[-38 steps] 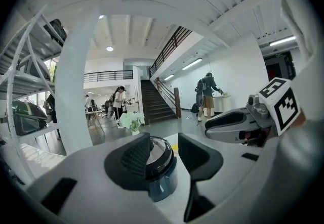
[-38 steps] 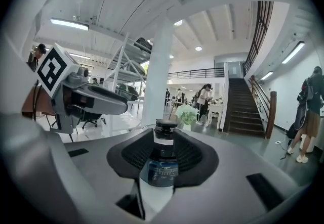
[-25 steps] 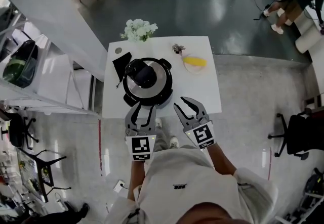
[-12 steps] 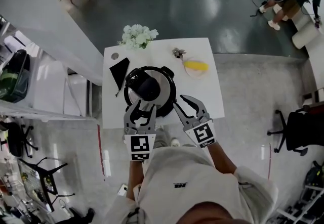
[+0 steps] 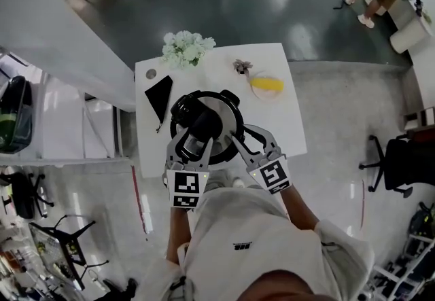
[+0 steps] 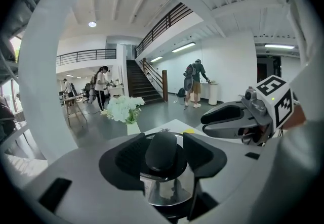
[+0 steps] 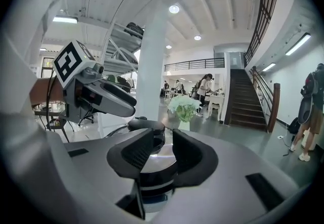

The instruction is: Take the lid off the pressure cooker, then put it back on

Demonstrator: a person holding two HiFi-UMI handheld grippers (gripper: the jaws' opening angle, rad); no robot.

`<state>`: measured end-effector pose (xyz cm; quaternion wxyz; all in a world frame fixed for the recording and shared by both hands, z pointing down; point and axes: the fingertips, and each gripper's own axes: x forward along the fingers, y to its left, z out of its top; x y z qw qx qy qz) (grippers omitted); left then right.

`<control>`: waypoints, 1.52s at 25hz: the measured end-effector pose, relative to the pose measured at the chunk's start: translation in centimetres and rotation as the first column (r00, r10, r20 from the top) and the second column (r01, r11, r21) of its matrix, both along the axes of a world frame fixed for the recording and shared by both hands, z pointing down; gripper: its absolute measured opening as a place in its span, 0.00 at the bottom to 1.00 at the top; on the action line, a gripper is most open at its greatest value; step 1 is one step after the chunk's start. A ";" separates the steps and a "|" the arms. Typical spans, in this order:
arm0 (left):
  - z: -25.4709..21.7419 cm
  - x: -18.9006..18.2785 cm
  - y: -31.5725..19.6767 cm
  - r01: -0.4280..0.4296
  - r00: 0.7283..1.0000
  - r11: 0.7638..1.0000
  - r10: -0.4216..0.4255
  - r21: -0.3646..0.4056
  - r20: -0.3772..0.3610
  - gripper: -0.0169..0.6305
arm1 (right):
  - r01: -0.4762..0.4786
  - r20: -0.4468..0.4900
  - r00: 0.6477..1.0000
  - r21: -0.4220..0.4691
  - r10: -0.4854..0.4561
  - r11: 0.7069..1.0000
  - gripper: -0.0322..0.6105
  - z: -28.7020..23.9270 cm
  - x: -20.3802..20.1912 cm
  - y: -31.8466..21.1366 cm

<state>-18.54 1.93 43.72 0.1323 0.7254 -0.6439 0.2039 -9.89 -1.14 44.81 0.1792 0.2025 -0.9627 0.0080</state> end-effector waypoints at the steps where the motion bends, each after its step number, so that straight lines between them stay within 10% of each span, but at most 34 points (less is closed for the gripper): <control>1: 0.4 -0.1 -0.3 -0.019 1.000 1.000 0.019 -0.018 -0.002 0.41 | 0.000 -0.006 1.000 -0.005 0.000 1.000 0.23 0.2 -0.3 -0.1; 38: 6.7 0.9 -4.2 -0.331 0.944 0.898 0.315 -0.290 -0.101 0.48 | -0.105 -0.076 0.992 -0.048 0.101 0.993 0.23 2.4 -1.7 -3.1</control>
